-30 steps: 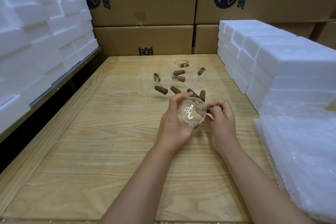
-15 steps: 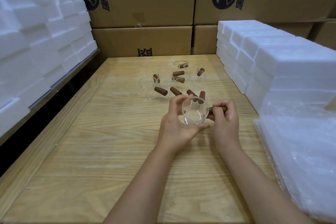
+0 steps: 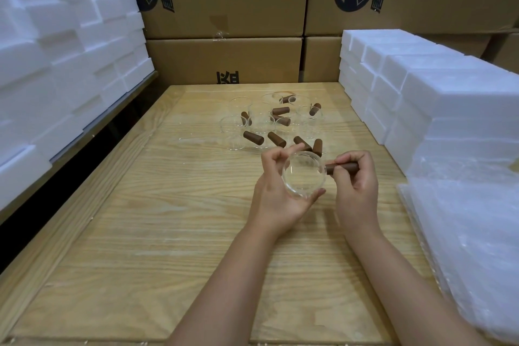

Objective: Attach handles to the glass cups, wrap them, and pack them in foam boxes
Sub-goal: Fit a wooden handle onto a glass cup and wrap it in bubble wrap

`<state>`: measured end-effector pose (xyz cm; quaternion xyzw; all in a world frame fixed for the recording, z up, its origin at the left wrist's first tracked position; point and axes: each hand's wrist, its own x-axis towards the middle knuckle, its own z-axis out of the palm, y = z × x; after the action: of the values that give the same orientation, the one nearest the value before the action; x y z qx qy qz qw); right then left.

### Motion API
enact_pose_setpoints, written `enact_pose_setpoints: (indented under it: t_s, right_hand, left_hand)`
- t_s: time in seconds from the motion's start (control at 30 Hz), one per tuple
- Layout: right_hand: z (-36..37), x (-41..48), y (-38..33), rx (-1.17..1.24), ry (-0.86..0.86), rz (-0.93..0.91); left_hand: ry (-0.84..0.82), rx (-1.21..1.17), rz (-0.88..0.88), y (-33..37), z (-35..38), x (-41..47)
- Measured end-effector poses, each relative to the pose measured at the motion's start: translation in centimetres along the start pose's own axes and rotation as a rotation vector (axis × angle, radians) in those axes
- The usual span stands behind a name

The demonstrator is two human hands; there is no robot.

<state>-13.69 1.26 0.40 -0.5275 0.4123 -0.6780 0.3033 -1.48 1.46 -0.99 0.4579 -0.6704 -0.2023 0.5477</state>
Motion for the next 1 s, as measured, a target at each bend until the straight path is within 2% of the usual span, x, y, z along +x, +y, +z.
enact_pose_setpoints:
  t_s: [0.23, 0.33, 0.6, 0.77, 0.83, 0.9, 0.97, 1.0]
  right_hand:
    - [0.0, 0.2, 0.8, 0.025, 0.036, 0.126]
    - [0.2, 0.1, 0.8, -0.047, 0.005, 0.132]
    - [0.0, 0.4, 1.0, -0.361, -0.107, 0.108]
    - [0.0, 0.4, 0.5, -0.557, -0.176, 0.207]
    - [-0.4, 0.4, -0.4, -0.750, -0.240, 0.206]
    - [-1.1, 0.7, -2.3, -0.903, -0.193, 0.061]
    - [-2.9, 1.4, -4.9, -0.988, 0.005, -0.177]
    - [-4.4, 1.9, -5.8, -1.051, 0.112, -0.231]
  left_hand:
    - [0.071, 0.204, 0.117, 0.4, 0.0, -0.3]
    - [0.073, 0.244, 0.004, 0.2, -0.2, -0.3]
    - [-0.101, 0.227, -0.207, -1.1, -0.4, 0.2]
    - [-0.130, 0.289, -0.246, -1.3, -0.3, 0.4]
    - [-0.125, 0.286, -0.248, -1.4, -0.3, 0.4]
    - [-0.136, 0.275, -0.252, -1.5, -0.3, 0.4]
    - [-0.153, 0.263, -0.259, -1.5, -0.3, 0.4]
    - [-0.157, 0.252, -0.265, -1.6, -0.3, 0.4]
